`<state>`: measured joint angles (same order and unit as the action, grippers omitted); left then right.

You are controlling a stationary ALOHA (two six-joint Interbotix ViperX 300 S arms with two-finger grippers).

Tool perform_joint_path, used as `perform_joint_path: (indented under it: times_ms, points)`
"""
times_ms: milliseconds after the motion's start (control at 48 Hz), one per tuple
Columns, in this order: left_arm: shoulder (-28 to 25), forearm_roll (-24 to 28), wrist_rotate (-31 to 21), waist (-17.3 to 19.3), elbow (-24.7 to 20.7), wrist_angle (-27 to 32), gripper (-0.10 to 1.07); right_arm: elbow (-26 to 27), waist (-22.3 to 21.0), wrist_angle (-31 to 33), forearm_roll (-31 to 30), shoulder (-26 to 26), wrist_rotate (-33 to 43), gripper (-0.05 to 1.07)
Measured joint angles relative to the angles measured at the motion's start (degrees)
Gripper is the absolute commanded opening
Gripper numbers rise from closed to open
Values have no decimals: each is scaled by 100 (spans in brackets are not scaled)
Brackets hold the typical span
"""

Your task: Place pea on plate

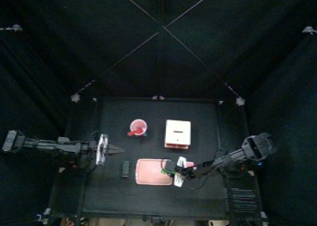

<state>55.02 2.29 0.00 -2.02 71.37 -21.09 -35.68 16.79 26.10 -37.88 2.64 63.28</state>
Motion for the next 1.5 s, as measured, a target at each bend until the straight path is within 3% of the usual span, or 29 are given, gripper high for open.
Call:
perform_joint_path:
  times_ms: [292, 771, 1312, 1500]
  points:
    - [0, -9, -18, -53, 70, 0, -3, 229, -396, -624, 0, -519, -62, 52]
    - [0, -9, 0, -62, 79, 0, -3, 1134, -466, -686, -167, -1573, -70, 55]
    - [0, -9, 0, -62, 88, 0, -3, 1230, -510, -668, -114, -1705, -9, 88]
    - [0, -9, 0, -70, 88, -9, -3, 1230, -510, -650, -114, -1705, -9, 92]
